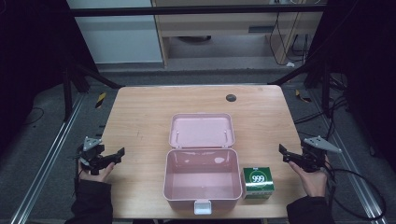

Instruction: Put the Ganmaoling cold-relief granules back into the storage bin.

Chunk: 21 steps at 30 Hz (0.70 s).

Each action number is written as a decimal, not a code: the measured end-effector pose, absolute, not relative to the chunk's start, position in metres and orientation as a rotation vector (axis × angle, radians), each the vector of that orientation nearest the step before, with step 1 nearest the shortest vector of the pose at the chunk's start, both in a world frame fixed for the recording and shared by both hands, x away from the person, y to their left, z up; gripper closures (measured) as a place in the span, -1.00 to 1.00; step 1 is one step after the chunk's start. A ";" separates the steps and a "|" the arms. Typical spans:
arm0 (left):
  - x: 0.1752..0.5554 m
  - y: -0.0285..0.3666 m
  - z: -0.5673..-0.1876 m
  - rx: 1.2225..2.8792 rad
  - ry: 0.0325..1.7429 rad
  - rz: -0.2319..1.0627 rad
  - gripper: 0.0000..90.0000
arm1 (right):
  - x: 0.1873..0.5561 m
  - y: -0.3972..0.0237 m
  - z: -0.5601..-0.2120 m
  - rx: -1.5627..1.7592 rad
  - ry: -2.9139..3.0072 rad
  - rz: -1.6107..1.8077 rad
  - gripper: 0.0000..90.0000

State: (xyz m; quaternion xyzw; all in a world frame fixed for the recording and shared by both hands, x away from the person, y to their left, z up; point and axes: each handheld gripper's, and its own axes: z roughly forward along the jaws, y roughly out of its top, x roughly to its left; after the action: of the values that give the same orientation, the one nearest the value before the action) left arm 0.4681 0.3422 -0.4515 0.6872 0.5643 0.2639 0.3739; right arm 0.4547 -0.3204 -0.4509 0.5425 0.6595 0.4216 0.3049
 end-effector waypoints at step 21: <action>0.463 0.345 -0.456 1.759 1.473 0.677 -0.61 | 0.459 -0.297 -0.380 1.144 2.051 1.144 -0.72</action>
State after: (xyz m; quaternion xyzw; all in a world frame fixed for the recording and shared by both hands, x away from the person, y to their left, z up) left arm 0.4632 0.3447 -0.4556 0.6843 0.5731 0.2635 0.3660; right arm 0.4588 -0.2974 -0.3804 0.4227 0.7577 0.4229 0.2617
